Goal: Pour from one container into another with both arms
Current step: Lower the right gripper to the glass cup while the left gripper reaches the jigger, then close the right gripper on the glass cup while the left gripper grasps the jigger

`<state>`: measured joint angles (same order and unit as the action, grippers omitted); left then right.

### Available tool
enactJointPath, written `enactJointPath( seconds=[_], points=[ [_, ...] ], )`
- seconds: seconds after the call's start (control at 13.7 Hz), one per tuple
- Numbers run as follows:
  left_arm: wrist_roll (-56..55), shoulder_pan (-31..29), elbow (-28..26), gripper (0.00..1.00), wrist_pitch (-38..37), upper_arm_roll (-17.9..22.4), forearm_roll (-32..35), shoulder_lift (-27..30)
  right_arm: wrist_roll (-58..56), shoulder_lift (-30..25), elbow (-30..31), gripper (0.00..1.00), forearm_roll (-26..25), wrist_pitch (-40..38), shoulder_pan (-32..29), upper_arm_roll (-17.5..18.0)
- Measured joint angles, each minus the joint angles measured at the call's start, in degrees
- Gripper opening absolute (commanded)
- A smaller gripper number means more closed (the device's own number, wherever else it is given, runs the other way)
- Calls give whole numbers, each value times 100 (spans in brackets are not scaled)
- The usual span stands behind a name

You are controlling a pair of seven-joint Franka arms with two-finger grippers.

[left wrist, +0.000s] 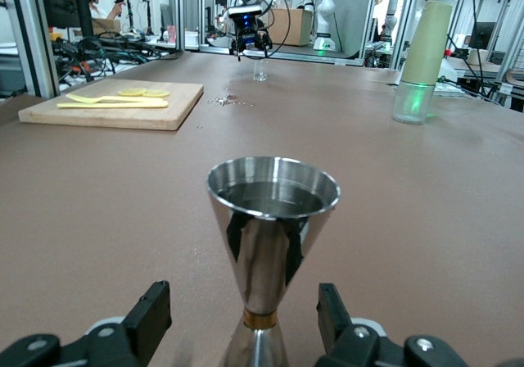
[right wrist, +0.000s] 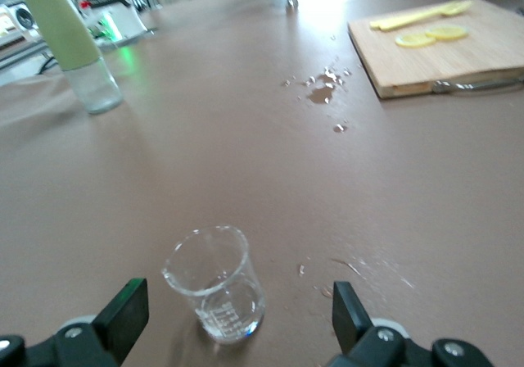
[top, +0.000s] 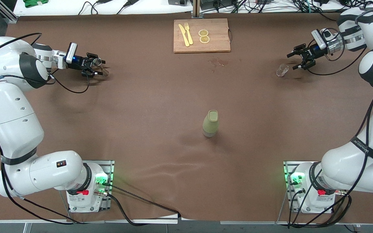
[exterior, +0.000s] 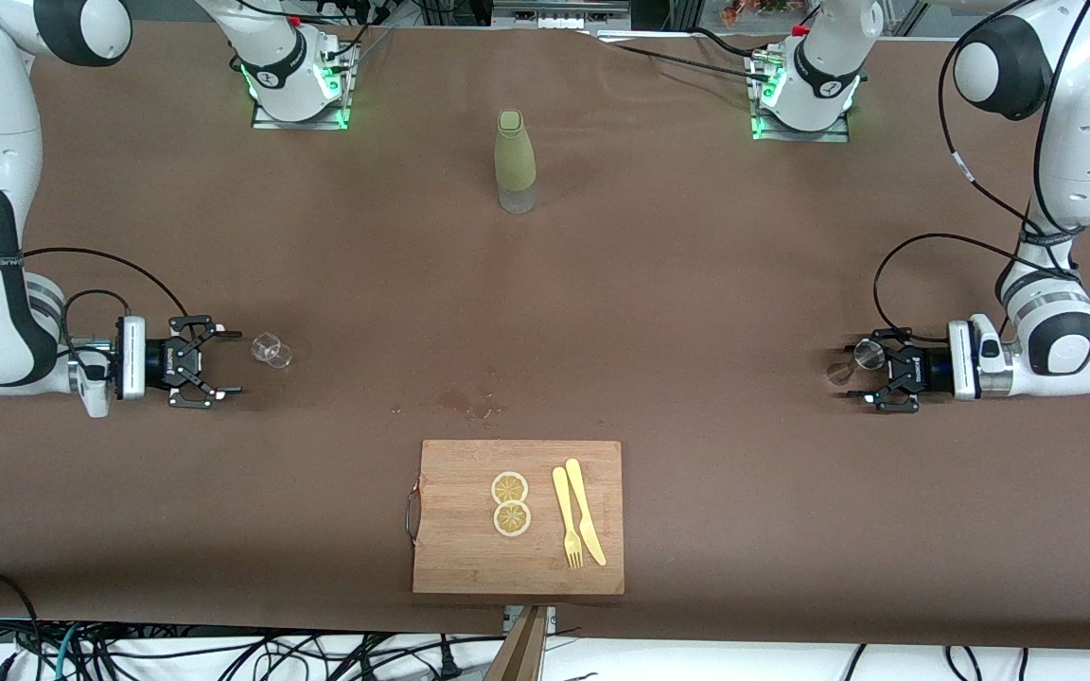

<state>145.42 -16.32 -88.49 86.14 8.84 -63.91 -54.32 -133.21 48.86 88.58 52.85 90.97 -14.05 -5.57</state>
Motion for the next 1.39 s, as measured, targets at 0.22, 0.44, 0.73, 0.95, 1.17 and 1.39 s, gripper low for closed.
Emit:
enactJointPath(
  seconds=[0.22, 0.44, 0.73, 0.95, 1.17, 1.39],
  points=[
    [172, -13, 0, 74, -97, 2, 0, -25, -373, 97, 52, 100, 42, -201, -103, 0],
    [263, -27, 1, 74, -104, 13, 0, -47, -774, 148, 231, 100, 119, -231, -176, 0],
    [375, -61, 2, 66, -174, 28, 0, -69, -1114, 366, 283, 100, 468, -309, -185, 21],
    [457, -73, 2, 54, -206, 31, 0, -73, -1197, 451, 283, 100, 739, -313, -163, 61],
    [501, -78, 2, 36, -212, 31, 0, -79, -1339, 596, 283, 100, 923, -313, -106, 106],
    [616, -79, 3, 0, -213, 32, 0, -82, -1391, 680, 282, 99, 986, -313, -49, 116]
  ],
)
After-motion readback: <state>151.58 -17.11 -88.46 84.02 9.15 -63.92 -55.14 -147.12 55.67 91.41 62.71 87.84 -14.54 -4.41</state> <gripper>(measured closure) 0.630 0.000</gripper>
